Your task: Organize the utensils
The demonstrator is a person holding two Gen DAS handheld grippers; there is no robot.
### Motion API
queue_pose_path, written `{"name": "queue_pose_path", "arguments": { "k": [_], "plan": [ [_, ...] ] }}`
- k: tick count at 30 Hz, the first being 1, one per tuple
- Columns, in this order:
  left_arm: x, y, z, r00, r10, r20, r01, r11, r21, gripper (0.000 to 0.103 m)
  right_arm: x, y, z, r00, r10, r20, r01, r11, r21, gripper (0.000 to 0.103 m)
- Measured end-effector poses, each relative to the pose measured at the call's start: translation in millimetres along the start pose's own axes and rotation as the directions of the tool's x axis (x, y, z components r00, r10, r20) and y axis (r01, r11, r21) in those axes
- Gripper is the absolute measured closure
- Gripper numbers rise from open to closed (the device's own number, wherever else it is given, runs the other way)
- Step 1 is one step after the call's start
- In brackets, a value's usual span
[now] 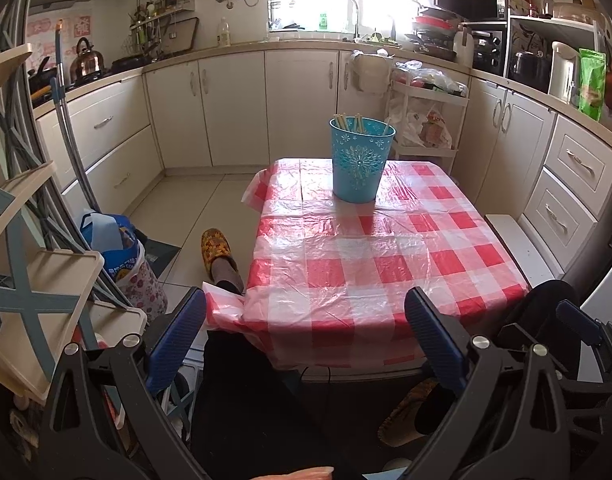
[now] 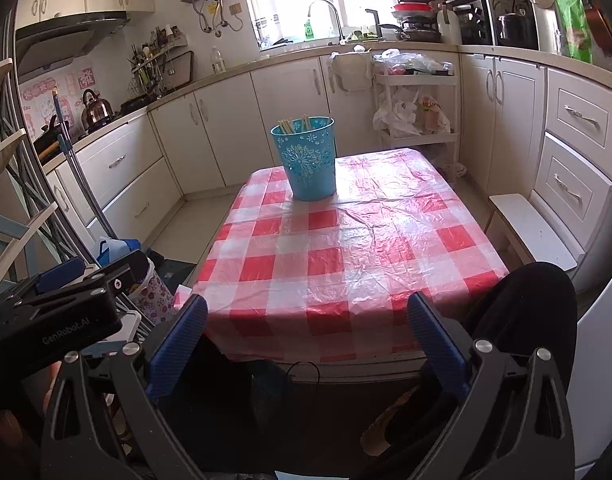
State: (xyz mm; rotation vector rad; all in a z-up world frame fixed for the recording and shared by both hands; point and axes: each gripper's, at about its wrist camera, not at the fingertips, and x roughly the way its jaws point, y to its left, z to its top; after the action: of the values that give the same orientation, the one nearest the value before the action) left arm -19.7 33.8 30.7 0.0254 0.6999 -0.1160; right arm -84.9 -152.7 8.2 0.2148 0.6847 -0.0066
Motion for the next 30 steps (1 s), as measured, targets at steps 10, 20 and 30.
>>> {"name": "queue_pose_path", "arguments": {
  "k": [10,20,30],
  "plan": [
    [-1,4,-1,1.000,-0.012,0.002,0.012,1.000,-0.016,0.008,-1,2,0,1.000,-0.002,0.004,0.002,1.000,-0.010,0.007],
    [2,7,-3,1.000,-0.019,-0.006,0.019,0.999,-0.030,0.008,0,3,-1,1.000,-0.004,-0.001,0.004,1.000,-0.019,0.007],
    [1,12,-2,1.000,0.008,0.003,-0.008,0.999,-0.038,0.008,-2,5,-2,1.000,-0.004,0.007,0.004,0.999,-0.038,0.007]
  ]
}}
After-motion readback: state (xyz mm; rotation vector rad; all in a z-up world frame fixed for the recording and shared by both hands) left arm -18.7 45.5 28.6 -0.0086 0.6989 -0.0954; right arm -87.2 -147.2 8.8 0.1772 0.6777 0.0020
